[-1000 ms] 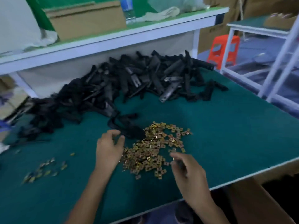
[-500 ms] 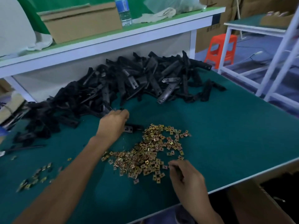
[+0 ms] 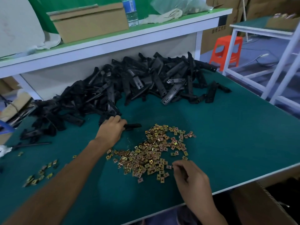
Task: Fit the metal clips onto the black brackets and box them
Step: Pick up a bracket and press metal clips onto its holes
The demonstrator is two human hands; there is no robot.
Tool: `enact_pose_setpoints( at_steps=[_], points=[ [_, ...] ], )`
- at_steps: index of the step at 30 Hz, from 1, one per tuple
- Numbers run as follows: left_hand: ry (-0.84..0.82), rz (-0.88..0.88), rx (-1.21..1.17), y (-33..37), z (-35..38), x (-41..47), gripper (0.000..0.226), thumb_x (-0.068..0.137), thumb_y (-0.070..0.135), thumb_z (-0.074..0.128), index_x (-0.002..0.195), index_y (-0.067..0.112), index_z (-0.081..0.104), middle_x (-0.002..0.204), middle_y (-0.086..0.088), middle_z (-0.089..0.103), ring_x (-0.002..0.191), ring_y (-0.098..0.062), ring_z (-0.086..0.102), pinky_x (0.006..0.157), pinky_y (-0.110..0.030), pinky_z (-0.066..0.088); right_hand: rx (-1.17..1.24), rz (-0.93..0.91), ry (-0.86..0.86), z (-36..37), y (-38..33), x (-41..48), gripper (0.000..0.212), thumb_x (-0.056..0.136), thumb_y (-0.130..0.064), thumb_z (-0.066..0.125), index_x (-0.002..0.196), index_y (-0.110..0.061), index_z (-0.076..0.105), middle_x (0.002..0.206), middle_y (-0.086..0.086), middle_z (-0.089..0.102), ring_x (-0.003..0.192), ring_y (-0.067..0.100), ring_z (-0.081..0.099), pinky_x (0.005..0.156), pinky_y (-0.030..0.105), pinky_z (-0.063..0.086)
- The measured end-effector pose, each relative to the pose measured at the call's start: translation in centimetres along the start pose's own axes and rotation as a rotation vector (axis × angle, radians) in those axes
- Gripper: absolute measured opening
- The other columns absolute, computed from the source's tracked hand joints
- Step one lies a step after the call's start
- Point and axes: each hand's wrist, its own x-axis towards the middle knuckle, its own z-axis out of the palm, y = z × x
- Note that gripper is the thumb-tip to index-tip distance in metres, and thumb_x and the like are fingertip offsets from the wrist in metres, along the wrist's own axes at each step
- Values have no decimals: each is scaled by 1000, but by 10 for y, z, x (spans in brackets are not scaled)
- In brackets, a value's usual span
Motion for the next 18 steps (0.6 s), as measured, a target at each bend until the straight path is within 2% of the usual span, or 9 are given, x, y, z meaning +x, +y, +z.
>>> enact_pose_setpoints(
  at_steps=[3, 7, 8, 10, 12, 13, 15, 17, 18],
  points=[
    [13, -27, -33, -11, -5, -2, 16, 99, 23, 60, 113, 18, 55, 104, -3, 63, 98, -29, 57, 86, -43, 49, -2, 2, -16, 0, -1, 0, 16, 88, -4, 76, 91, -20, 73, 78, -18, 54, 63, -1, 50, 59, 5, 35],
    [-276, -76, -120, -19, -8, -6, 25, 96, 26, 59, 101, 24, 34, 85, -1, 59, 78, -27, 59, 65, -38, 42, -12, 0, -15, 1, 0, 0, 17, 88, -4, 75, 91, -20, 72, 77, -18, 55, 62, 3, 51, 58, 7, 35],
    [-362, -83, -157, -21, -8, -7, 29, 94, 29, 61, 103, 26, 34, 89, -2, 60, 82, -27, 60, 67, -40, 44, -11, 2, -11, 1, -1, 0, 17, 87, -4, 76, 91, -20, 72, 77, -17, 56, 62, 4, 51, 57, 8, 35],
    [-523, -109, -279, -25, -13, -7, 48, 89, 45, 69, 121, 31, 36, 114, -2, 62, 101, -25, 61, 86, -42, 50, -7, 10, -4, 1, -2, 0, 18, 87, -3, 76, 91, -20, 73, 77, -18, 56, 63, 5, 52, 57, 8, 36],
    [-651, -120, -295, -24, -15, -7, 82, 79, 70, 66, 146, 44, 28, 145, 2, 43, 134, -27, 43, 109, -45, 40, -3, 15, -4, 1, -2, 1, 18, 87, -3, 76, 91, -20, 73, 76, -21, 55, 65, 2, 53, 57, 7, 36],
    [-673, -115, -265, -23, -13, -7, 88, 76, 80, 61, 150, 49, 25, 148, 1, 35, 141, -28, 32, 114, -47, 33, -1, 14, -2, 1, -3, 1, 18, 87, -3, 76, 91, -20, 73, 76, -21, 55, 67, 0, 53, 58, 6, 35],
    [-607, -106, -258, -20, -6, -7, 74, 80, 80, 56, 144, 49, 37, 135, 0, 38, 135, -28, 30, 107, -43, 33, 5, 16, -7, 1, -4, 1, 18, 87, -3, 76, 91, -20, 73, 76, -20, 56, 68, -2, 53, 59, 4, 36],
    [-475, -104, -305, -19, 1, -6, 37, 90, 62, 61, 119, 43, 52, 114, 3, 43, 118, -25, 37, 95, -37, 34, 2, 12, -10, 1, -4, 0, 18, 87, -3, 76, 91, -21, 72, 75, -16, 58, 67, 1, 54, 57, 7, 37],
    [-413, -103, -332, -17, 2, -5, 22, 94, 53, 62, 108, 39, 52, 108, 3, 44, 112, -24, 38, 93, -37, 33, -2, 14, -5, 1, -3, 0, 18, 87, -3, 75, 91, -21, 72, 76, -13, 59, 65, 4, 55, 56, 11, 39]
  ],
)
